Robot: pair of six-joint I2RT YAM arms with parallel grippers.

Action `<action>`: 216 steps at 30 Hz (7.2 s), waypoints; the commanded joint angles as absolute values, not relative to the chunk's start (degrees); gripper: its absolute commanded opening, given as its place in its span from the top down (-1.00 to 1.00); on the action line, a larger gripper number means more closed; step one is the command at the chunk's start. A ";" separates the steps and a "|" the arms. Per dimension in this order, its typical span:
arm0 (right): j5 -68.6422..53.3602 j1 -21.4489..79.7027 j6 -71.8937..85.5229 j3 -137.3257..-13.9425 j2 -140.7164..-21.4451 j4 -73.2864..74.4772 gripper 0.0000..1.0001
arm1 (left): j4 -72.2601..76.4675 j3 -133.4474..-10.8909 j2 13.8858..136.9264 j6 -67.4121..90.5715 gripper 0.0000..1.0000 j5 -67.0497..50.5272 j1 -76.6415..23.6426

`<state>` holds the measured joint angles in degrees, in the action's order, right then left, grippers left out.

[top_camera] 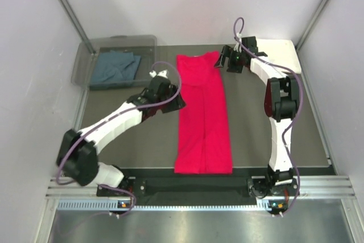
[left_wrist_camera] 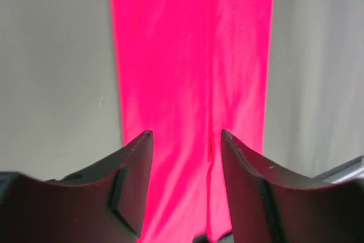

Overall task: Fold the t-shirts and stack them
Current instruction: Fold the tshirt

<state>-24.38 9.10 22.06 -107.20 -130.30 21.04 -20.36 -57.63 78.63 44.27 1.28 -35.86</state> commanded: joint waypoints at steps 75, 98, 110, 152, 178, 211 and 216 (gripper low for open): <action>-24.87 13.61 27.22 -39.07 -67.00 36.66 -0.59 | -8.43 -24.61 66.53 59.76 0.01 -18.65 -41.65; -25.93 25.48 37.87 -17.49 -60.38 23.12 0.14 | -7.56 -22.50 72.15 66.62 0.85 -13.80 -47.63; -22.94 27.68 41.83 -16.18 -52.13 29.52 1.00 | -7.82 -23.03 72.33 72.42 1.00 -10.72 -56.42; -29.88 10.55 23.64 -95.88 -118.37 39.20 1.00 | -14.15 -90.78 119.17 51.24 1.00 -20.83 -20.57; -31.99 5.28 22.77 -115.36 -132.53 43.67 0.07 | -22.76 -107.12 129.90 44.49 0.79 -18.73 -18.02; -33.83 7.38 11.86 -65.83 -105.64 29.71 -0.24 | -12.22 -65.31 105.21 36.29 -0.12 -15.29 -26.72; -35.33 7.82 13.27 -64.69 -106.26 28.13 -0.01 | -9.32 -62.23 105.73 39.89 0.34 -19.33 -26.72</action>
